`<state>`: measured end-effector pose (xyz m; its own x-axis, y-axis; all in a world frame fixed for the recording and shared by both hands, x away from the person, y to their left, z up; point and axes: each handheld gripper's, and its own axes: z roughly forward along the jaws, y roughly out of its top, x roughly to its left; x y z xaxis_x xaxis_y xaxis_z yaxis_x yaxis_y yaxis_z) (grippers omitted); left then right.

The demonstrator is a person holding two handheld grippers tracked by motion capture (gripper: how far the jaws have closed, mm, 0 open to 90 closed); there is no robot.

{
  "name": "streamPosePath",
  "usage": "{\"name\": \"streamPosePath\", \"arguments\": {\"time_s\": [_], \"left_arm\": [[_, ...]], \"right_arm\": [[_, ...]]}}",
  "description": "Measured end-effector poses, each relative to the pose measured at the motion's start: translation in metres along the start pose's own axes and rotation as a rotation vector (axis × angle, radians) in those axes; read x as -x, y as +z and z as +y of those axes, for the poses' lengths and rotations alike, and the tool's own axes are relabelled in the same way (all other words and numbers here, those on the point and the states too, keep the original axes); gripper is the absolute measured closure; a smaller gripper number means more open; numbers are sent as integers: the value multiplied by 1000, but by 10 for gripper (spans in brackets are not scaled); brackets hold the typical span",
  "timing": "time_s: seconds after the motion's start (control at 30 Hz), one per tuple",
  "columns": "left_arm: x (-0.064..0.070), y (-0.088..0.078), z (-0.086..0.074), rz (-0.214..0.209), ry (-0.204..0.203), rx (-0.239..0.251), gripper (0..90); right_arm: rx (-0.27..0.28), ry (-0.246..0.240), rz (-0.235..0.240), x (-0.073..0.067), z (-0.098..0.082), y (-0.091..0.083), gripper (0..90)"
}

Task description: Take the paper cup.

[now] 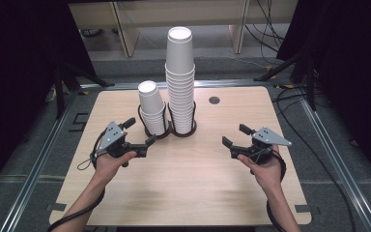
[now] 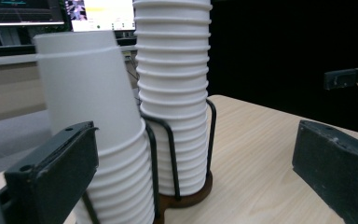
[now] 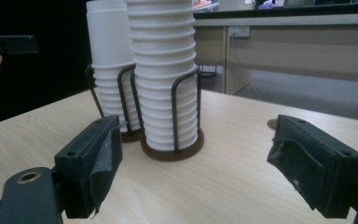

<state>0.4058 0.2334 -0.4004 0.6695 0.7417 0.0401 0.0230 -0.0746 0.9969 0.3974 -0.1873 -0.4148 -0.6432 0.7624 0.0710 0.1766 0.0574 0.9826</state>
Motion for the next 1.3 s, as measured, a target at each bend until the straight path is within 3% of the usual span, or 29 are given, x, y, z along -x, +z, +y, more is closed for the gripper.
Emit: {"name": "streamPosePath", "arguments": {"time_s": [0.1, 0.13, 0.23, 0.27, 0.43, 0.5, 0.53, 0.57, 0.6, 0.67, 0.7, 0.73, 0.77, 0.87, 1.03, 1.3], "left_arm": [[-2, 12, 8, -13, 4, 22, 0], [-2, 15, 10, -12, 5, 22, 0], [-2, 22, 19, -14, 16, 16, 0], [-2, 29, 26, -16, 31, 16, 0], [0, 45, 39, -14, 40, 12, 0], [1, 56, 51, -18, 42, 21, 0], [1, 56, 51, -18, 42, 21, 0], [1, 63, 59, -17, 56, 23, 0], [0, 66, 64, -15, 66, 25, 0], [0, 70, 68, -18, 61, 27, 0], [-2, 79, 75, -14, 68, 21, 0], [-2, 79, 75, -14, 68, 21, 0], [-4, 86, 80, -13, 70, 22, 0], [-6, 97, 88, -19, 62, 17, 0], [-8, 110, 92, -13, 59, 7, 0], [-10, 126, 93, -12, 49, 9, 0]], "right_arm": [[9, -17, -4, 5, 9, 5, 165], [-6, 12, 4, 5, 15, 7, 164], [11, -15, -4, 6, 20, 10, 163], [9, 10, 28, 7, 27, 13, 160], [30, -9, 34, 9, 45, 23, 156], [39, -2, 47, 8, 62, 30, 156], [39, -2, 47, 8, 62, 30, 156], [59, -33, 45, 9, 75, 36, 156], [58, -13, 57, 7, 82, 39, 155], [74, -31, 55, 7, 88, 42, 156], [60, -27, 63, 6, 101, 47, 156], [60, -27, 63, 6, 101, 47, 156], [90, -57, 59, 8, 113, 54, 156], [96, -35, 84, 8, 128, 64, 156], [107, -38, 97, 8, 149, 80, 156], [103, -37, 110, 9, 165, 97, 154]]}}
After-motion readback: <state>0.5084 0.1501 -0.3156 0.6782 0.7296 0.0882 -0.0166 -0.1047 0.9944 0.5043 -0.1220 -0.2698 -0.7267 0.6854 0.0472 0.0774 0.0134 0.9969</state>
